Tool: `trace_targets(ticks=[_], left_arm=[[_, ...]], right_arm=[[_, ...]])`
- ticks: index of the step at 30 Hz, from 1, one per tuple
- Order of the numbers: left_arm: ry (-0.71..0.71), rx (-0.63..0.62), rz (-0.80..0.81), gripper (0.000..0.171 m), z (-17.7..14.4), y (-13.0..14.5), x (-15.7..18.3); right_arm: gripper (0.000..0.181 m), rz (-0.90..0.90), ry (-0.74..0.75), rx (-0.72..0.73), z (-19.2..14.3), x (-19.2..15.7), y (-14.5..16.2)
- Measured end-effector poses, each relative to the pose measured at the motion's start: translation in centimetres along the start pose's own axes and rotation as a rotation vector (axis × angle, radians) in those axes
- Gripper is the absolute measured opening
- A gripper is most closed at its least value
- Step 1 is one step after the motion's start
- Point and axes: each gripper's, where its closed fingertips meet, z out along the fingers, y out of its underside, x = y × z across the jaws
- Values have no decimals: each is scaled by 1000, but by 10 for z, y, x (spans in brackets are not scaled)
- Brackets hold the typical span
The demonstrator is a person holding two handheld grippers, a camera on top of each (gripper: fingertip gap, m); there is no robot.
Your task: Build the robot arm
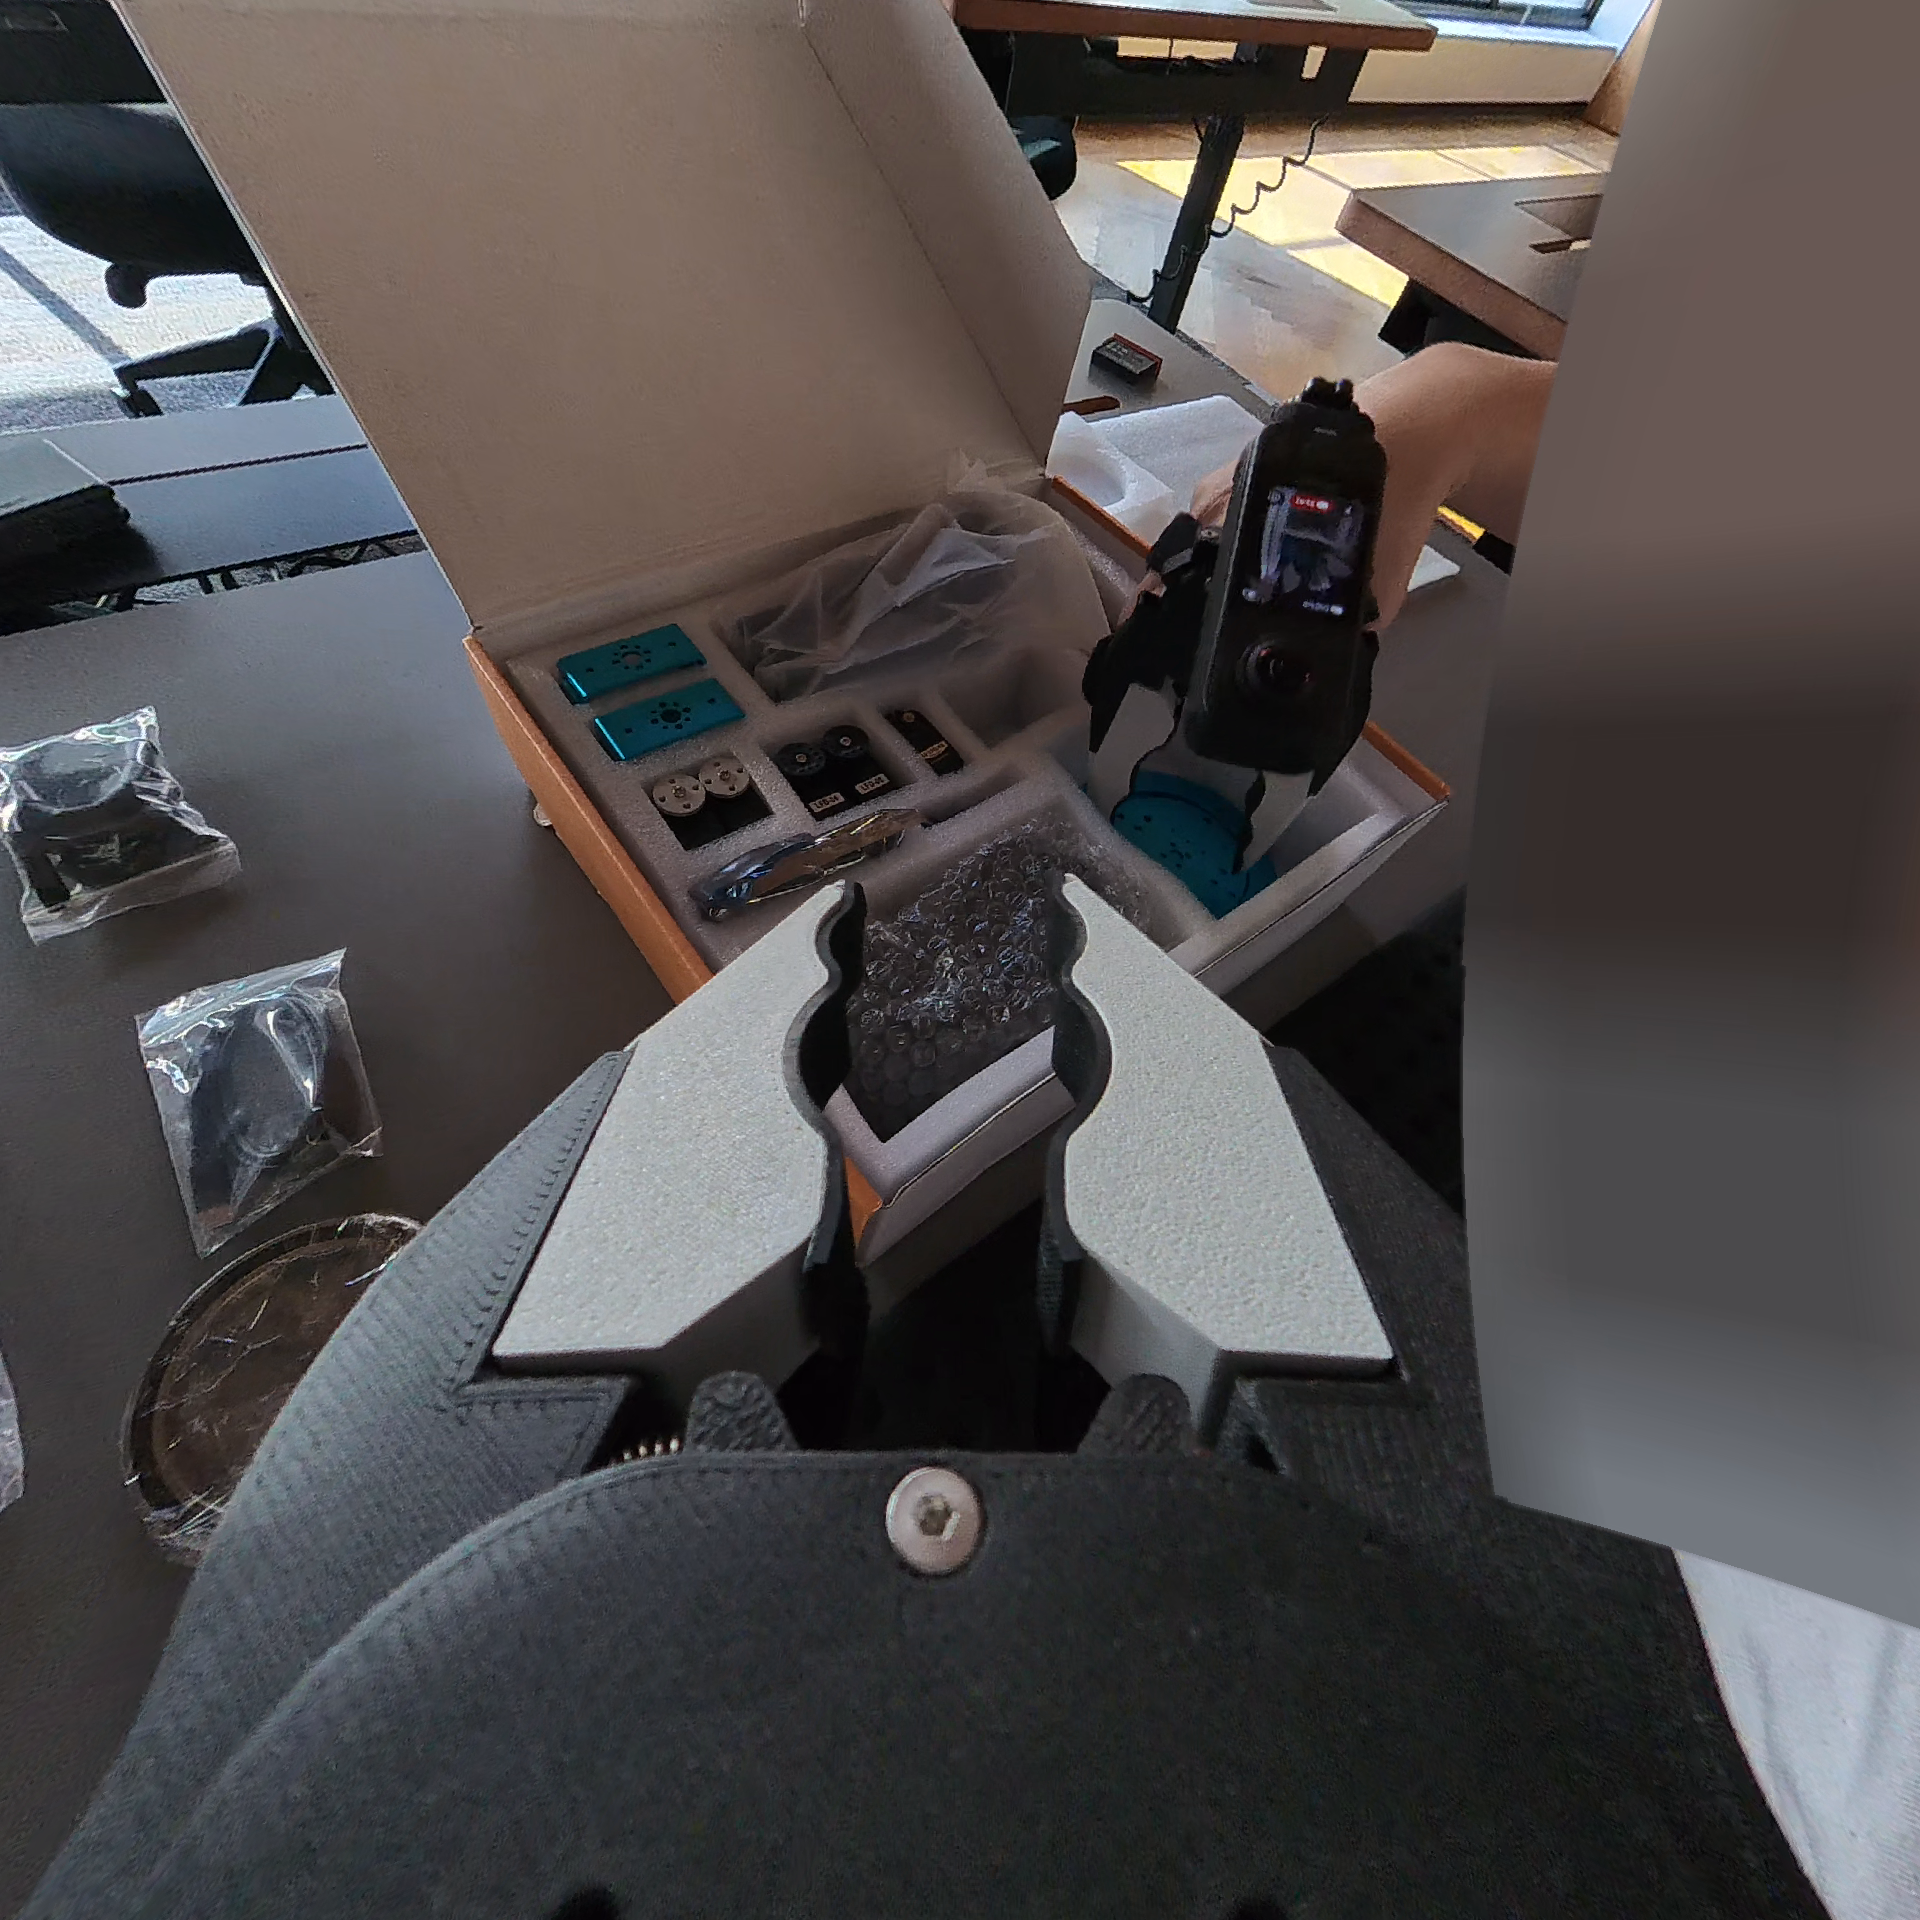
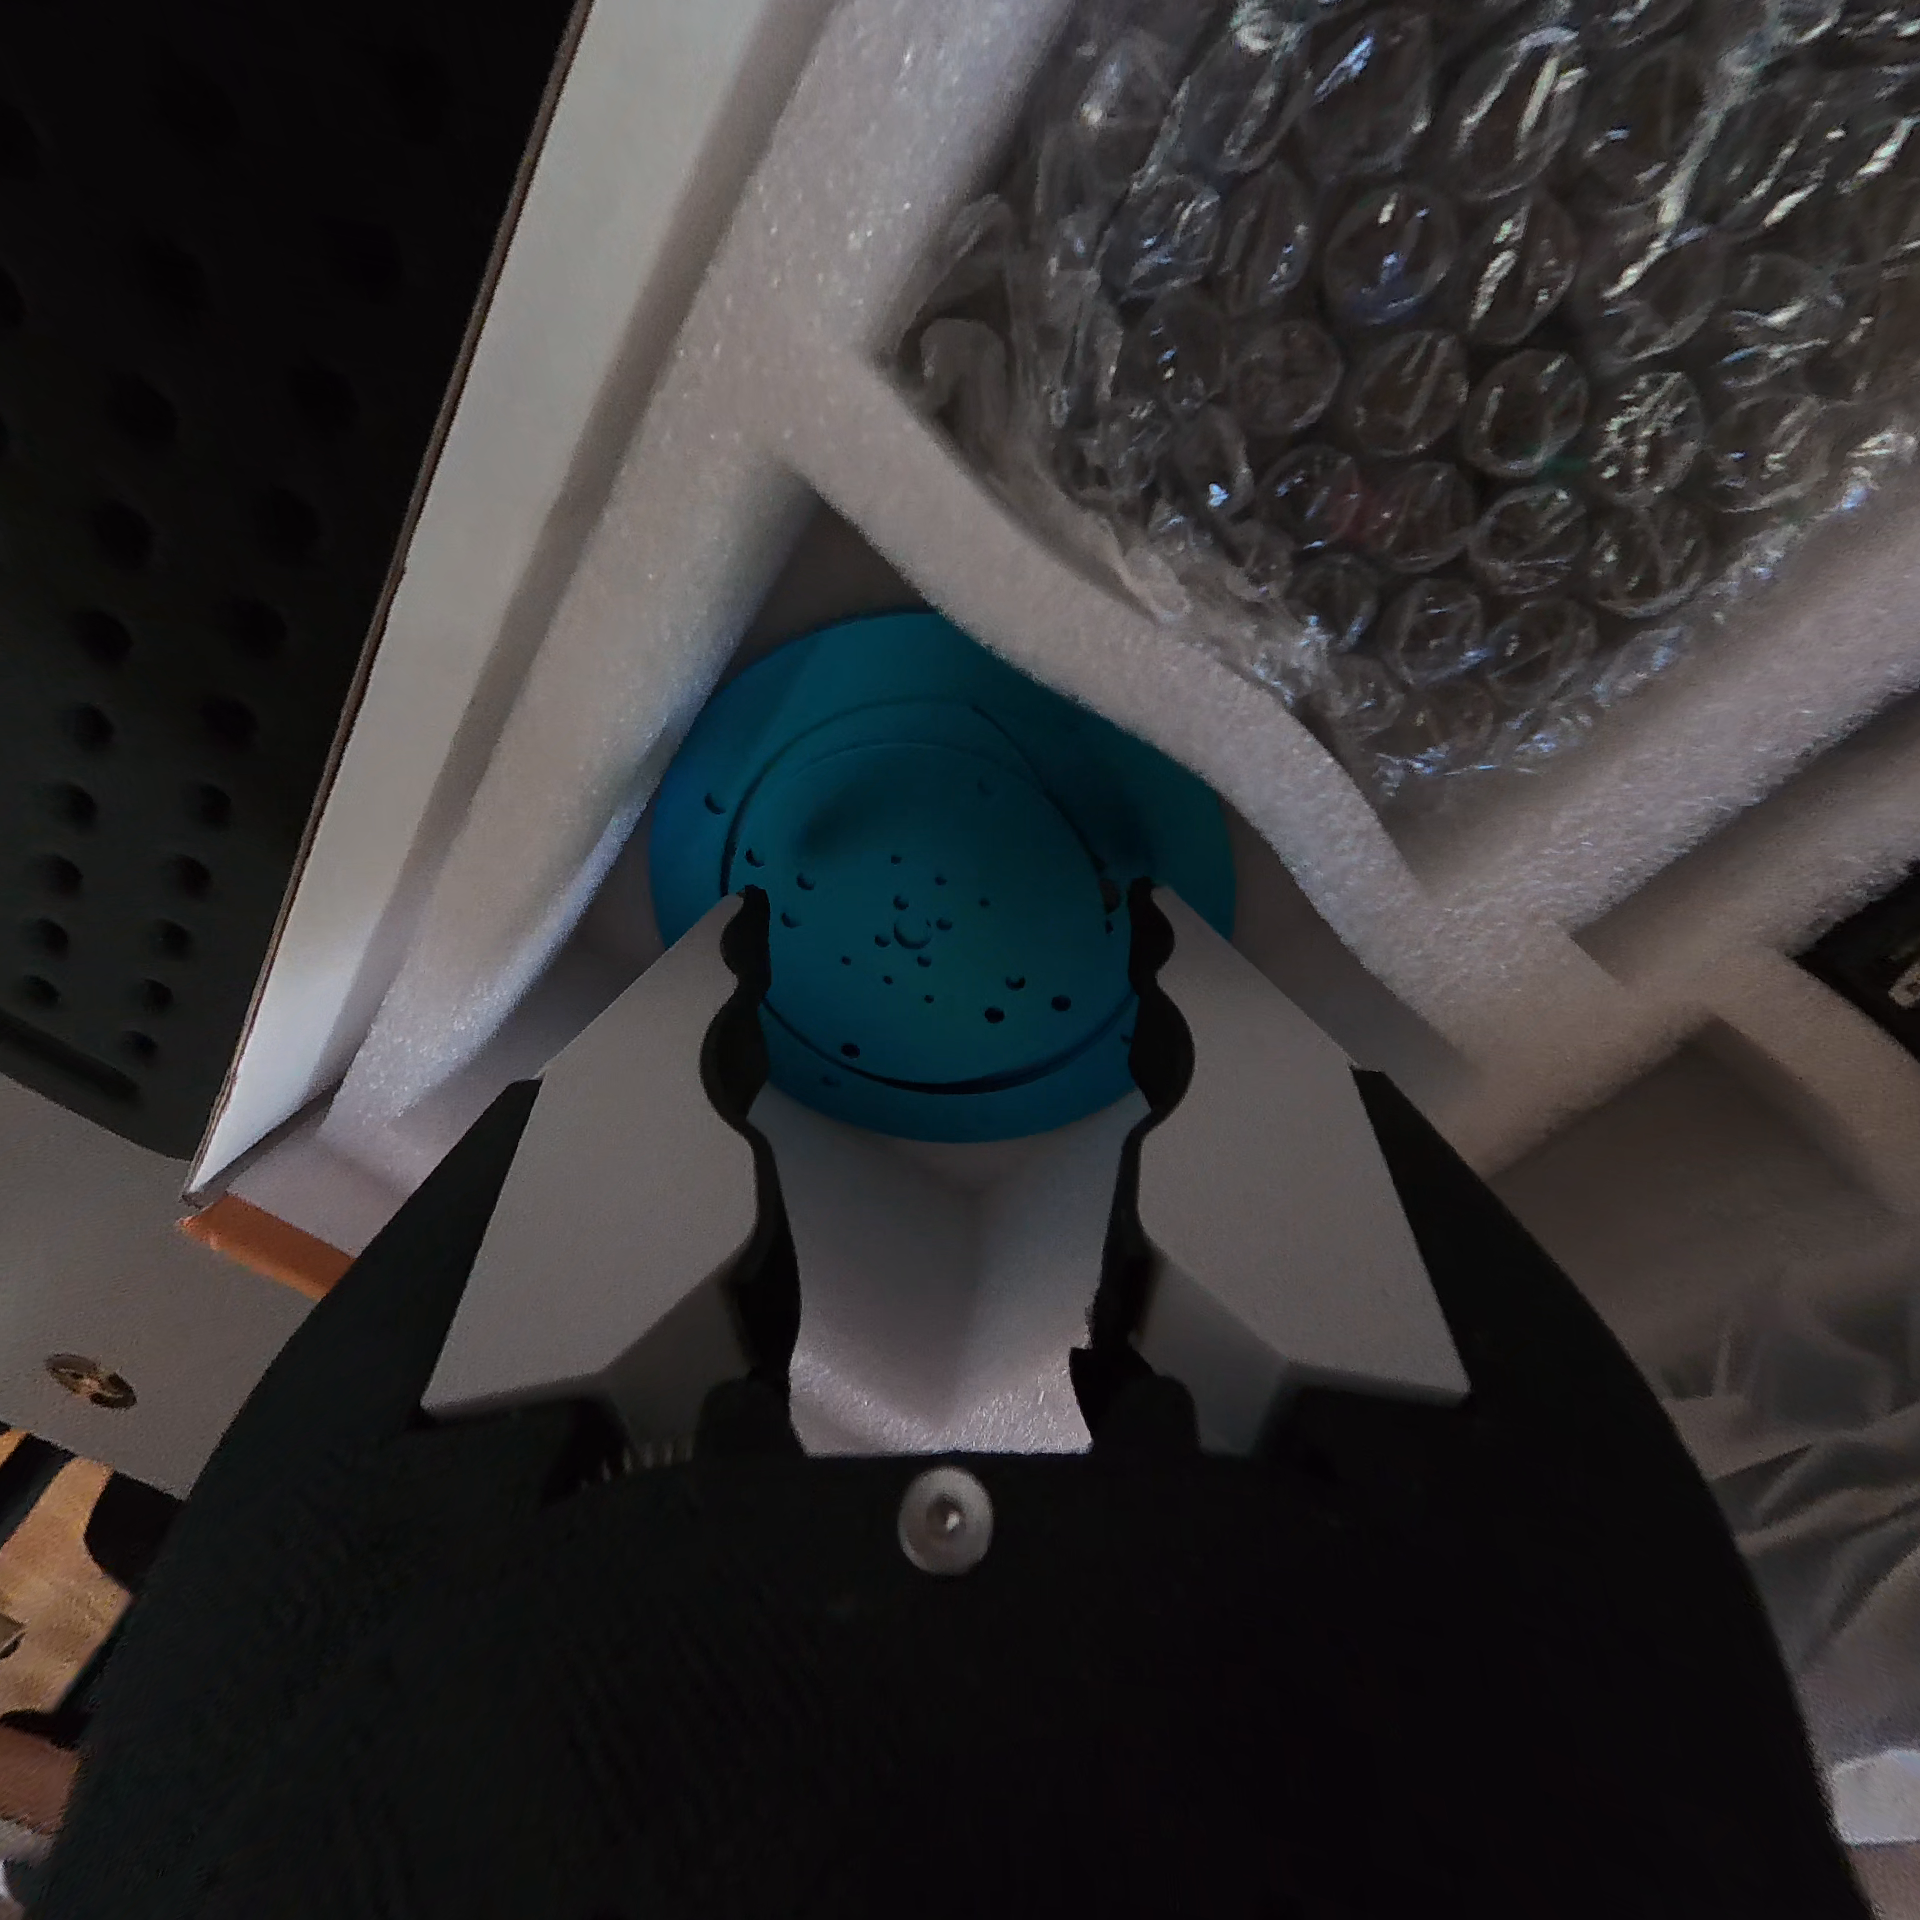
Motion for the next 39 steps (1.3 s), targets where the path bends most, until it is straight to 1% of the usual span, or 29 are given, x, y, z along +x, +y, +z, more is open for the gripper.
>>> trace_targets(ticks=[4,8,10,13,17,19,21,24,26,28,31,35,39], left_arm=[[-14,-5,4,34,-2,2,-3],[14,-10,-1,35,1,3,0],[20,-31,15,35,5,7,2],[25,-60,40,35,11,14,5],[45,-64,45,34,14,13,10],[50,-58,51,34,15,9,13],[59,-52,55,34,17,7,17],[66,-54,55,34,18,5,21],[63,-60,58,34,18,6,23],[51,-62,67,34,16,6,24],[33,-60,76,33,11,5,23],[21,-63,75,33,9,3,20],[16,-64,87,34,9,0,22]], right_arm=[[66,34,26,95,-15,3,-6],[62,66,77,160,-28,7,-7],[62,88,105,159,-32,6,-1],[61,132,146,200,-40,0,11],[60,195,165,237,-48,-7,26],[61,192,164,257,-50,-10,23],[67,163,144,273,-48,-12,12],[86,116,90,210,-36,-12,3],[93,117,27,184,-29,-11,-1],[105,121,3,144,-22,-7,0],[118,108,-17,75,-13,-5,4],[118,79,-68,33,-9,-6,6],[118,23,-60,22,-10,-2,3]])
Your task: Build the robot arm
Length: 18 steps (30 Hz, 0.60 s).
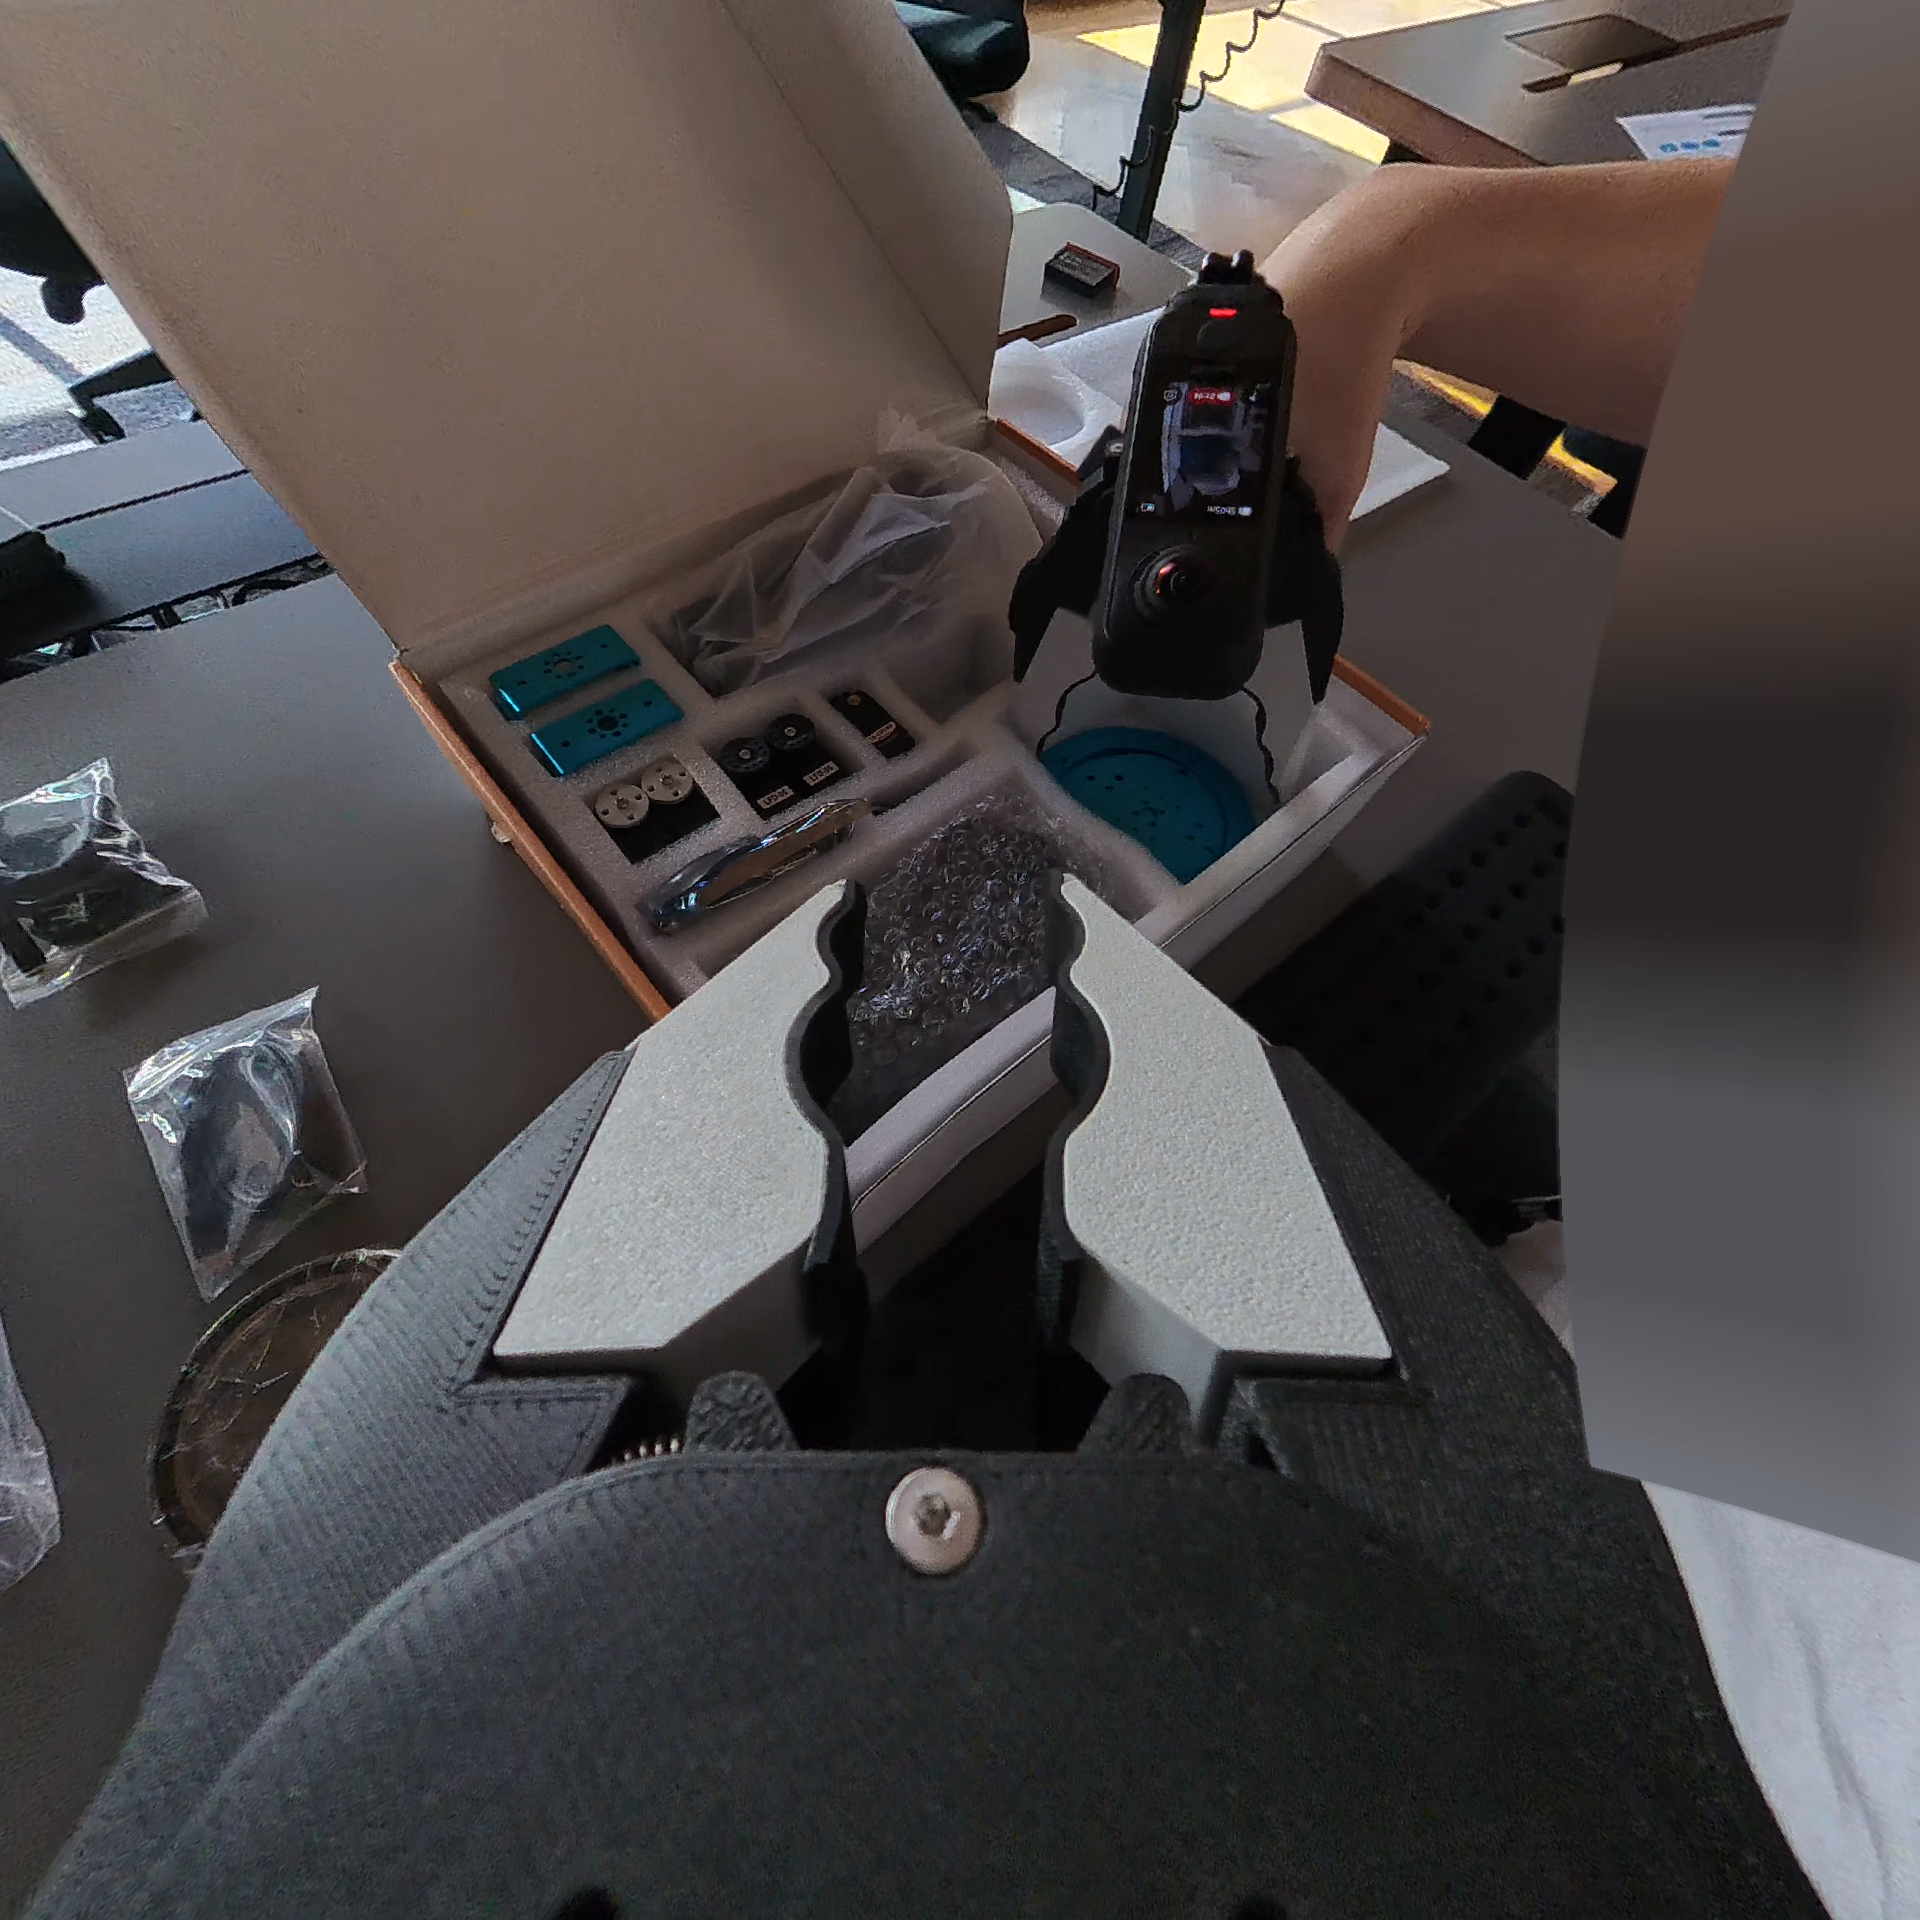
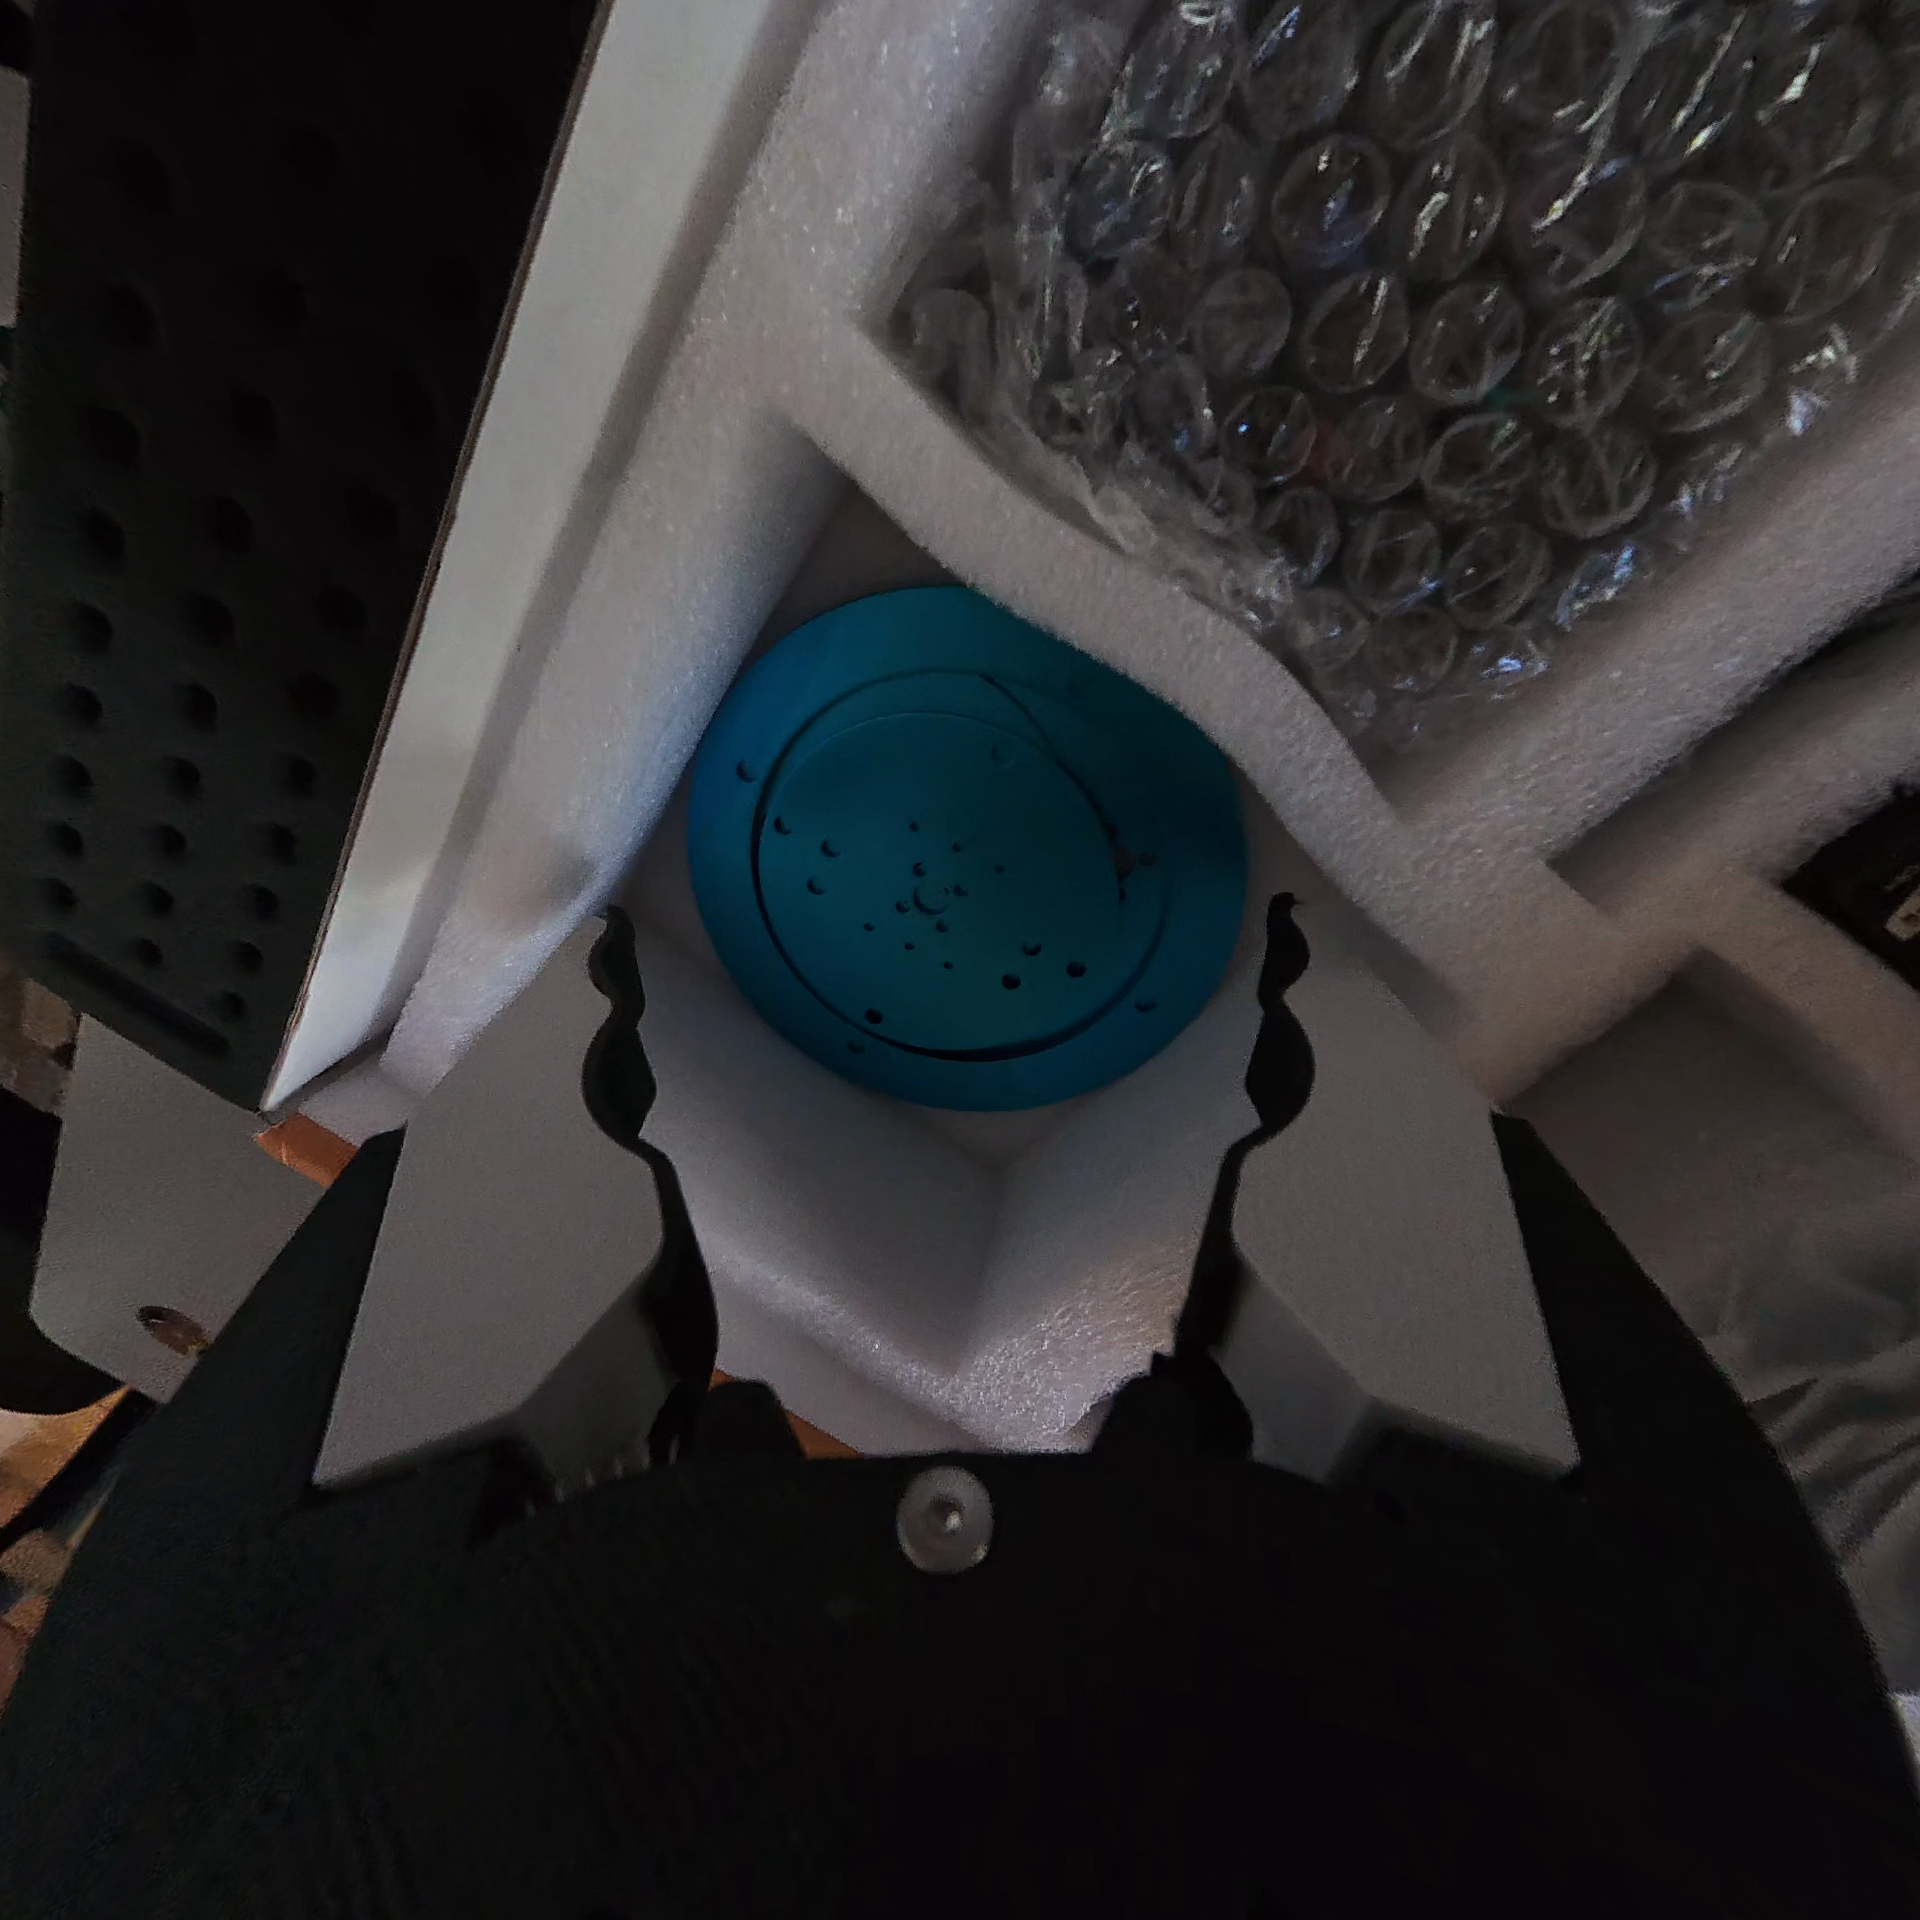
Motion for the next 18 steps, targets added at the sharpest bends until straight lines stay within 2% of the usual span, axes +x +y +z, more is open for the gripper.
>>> trace_targets(ticks=[5,18], left_arm=[[-23,-19,21,33,-2,0,2],[-63,-45,58,33,-7,-4,7]], right_arm=[[133,-69,4,-64,7,-6,6],[138,-165,12,-135,14,-9,8]])
